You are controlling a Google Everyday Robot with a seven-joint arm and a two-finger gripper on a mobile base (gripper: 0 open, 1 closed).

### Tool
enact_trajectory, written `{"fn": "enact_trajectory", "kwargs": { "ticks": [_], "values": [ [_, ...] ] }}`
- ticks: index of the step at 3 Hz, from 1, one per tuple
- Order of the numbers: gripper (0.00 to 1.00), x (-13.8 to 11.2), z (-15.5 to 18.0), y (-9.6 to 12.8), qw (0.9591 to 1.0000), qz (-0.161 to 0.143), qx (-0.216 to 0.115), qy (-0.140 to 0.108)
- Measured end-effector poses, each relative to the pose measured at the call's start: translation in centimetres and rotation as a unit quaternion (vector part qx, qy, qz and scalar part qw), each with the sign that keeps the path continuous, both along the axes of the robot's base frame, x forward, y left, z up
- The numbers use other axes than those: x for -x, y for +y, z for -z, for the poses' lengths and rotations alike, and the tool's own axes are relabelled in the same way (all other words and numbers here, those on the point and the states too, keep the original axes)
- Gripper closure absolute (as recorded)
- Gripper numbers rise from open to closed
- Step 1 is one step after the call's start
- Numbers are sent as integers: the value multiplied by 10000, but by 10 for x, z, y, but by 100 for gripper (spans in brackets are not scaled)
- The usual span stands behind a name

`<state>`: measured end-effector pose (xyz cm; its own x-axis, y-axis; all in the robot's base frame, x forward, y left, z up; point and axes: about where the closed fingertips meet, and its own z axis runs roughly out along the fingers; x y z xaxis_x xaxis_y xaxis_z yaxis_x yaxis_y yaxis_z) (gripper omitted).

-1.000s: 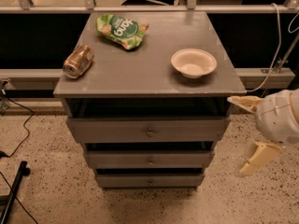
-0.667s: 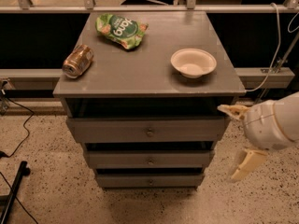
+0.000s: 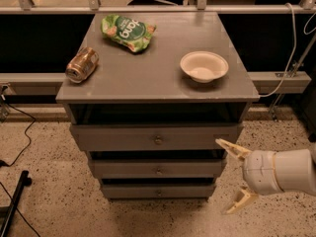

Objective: Open bottom drawer

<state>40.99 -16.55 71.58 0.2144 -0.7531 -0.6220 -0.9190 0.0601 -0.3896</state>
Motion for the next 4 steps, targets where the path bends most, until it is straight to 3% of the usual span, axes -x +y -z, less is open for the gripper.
{"fn": "enact_trajectory", "kwargs": {
  "ticks": [1,2,3,4],
  "values": [
    [0,1,0,0,9998,-138,104,-93],
    [0,-1,22,-1,9993,-168,208,260],
    [0,-4,69,-4,9993,-124,149,326],
    [0,-9,128,-14,9998,-39,177,3]
  ]
}}
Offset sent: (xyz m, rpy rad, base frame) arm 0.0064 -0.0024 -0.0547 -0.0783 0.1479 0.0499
